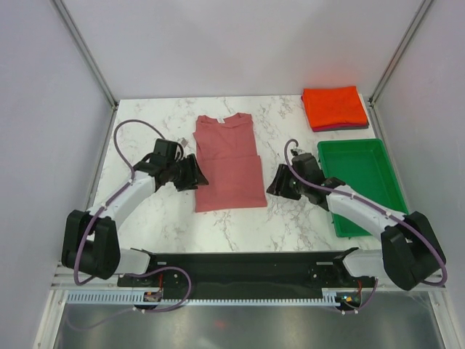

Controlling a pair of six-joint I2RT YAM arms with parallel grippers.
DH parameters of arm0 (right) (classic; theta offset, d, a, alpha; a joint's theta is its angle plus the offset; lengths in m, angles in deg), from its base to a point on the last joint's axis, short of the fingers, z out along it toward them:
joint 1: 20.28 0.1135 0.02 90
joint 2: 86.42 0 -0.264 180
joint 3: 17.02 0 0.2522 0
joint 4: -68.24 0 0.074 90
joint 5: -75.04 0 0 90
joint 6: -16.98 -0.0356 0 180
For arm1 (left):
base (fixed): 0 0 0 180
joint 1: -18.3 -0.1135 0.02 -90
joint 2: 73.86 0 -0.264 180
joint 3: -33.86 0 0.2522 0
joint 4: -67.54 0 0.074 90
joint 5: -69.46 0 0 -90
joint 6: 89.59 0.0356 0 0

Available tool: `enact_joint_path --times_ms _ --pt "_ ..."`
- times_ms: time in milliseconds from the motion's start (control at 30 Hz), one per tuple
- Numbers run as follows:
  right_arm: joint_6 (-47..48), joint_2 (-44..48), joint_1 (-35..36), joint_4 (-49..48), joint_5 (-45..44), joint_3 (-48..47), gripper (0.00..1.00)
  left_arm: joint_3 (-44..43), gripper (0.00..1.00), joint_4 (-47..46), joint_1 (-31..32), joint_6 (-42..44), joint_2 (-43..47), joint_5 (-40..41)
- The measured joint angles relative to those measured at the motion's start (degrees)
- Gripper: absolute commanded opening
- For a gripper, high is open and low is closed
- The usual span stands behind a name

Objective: Fold and stack the t-shirts
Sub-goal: Fold the tshirt

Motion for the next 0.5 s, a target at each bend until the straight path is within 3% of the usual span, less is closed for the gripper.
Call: enact_joint_path --times_ms 200,300,500 --pt "-12.5 2.7 4.0 -4.4 -4.2 5.7 0.60 11.7 0.58 -1.5 -3.7 -2.9 4.9 -2.0" --pt "-18.3 2.7 5.2 -7.2 -7.2 8.2 0.61 14.5 0.64 -1.8 -3.8 -4.6 4.9 -2.3" --pt "-26.4 0.9 8.6 -13.1 -10.6 12.1 0.61 20.5 0.64 -10.6 -3.8 -10.3 4.8 -3.8"
